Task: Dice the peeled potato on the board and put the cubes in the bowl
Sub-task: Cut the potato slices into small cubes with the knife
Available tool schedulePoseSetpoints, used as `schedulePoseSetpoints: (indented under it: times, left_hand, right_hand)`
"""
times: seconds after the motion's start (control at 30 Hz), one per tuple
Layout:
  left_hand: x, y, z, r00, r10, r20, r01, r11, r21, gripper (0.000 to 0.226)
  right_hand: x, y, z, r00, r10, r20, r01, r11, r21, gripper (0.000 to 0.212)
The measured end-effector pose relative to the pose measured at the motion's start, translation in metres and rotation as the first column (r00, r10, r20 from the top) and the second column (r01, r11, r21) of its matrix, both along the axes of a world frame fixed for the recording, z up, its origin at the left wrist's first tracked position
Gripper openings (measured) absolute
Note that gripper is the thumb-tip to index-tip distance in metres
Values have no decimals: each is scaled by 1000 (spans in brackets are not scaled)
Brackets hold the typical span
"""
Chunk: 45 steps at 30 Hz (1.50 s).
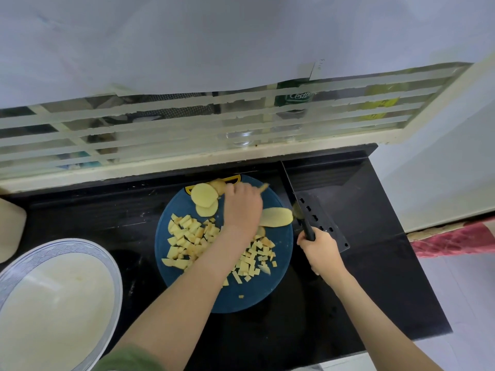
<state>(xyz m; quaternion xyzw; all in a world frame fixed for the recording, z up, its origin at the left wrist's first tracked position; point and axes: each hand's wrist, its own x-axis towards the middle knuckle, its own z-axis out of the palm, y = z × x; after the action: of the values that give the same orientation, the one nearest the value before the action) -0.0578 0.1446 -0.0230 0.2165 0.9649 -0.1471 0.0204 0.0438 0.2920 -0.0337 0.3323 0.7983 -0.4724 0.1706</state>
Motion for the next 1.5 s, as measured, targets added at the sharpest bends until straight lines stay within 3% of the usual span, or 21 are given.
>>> schedulePoseSetpoints:
  times: [0.1,0.23,0.3,0.37,0.47,0.6,0.73,0.83,0.9,0.97,1.03,1.1,1.23,1.5]
  left_hand:
    - [17,12,-12,982,-187,-31,188,980,69,22]
    - [25,13,-38,962,-272,-6,272,961,46,36]
    - [25,11,-37,967,-253,24,250,964,94,42]
    - [20,10,-36,966,-213,144,189,968,164,54]
    - [5,13,-28,946,-223,234,169,958,231,56]
    - [-15,20,-21,884,-390,258,356,919,169,60]
    - [-29,23,-12,755,-604,255,616,786,39,63]
    - [-40,11,-6,720,-634,282,660,751,1,64]
    - [-40,-1,-7,769,-571,287,573,815,85,62]
    - [-32,-9,-11,864,-380,330,295,914,280,59]
    - [-19,-10,-16,926,-117,359,-36,919,392,44]
    - [-9,-7,-21,910,115,397,-275,886,373,35]
    - [0,0,-30,841,226,491,-400,871,284,38]
    - [-3,2,-26,788,316,528,-473,860,190,42]
  right_hand:
    - [0,-1,0,999,-50,-21,49,999,-24,17]
    - [1,3,1,995,-88,-38,86,995,-51,18]
    - [2,5,0,996,-80,-43,78,996,-51,18]
    - [2,7,0,996,-79,-48,77,996,-51,18]
    - [2,6,-1,996,-80,-47,77,995,-61,18]
    - [-1,5,0,996,-73,-44,70,995,-65,15]
    - [-3,7,1,996,-76,-42,72,994,-78,16]
    - [-4,6,0,996,-85,8,86,989,-117,13]
    - [-4,3,-1,996,-82,40,87,985,-150,11]
    - [-3,-2,-2,995,-85,54,93,980,-177,10]
    - [-2,-9,-3,993,-97,72,109,975,-191,9]
    - [-1,-16,-5,990,-112,84,128,968,-214,8]
    - [-1,-29,-6,990,-112,87,131,958,-257,9]
    - [5,-37,1,994,-12,107,41,963,-268,10]
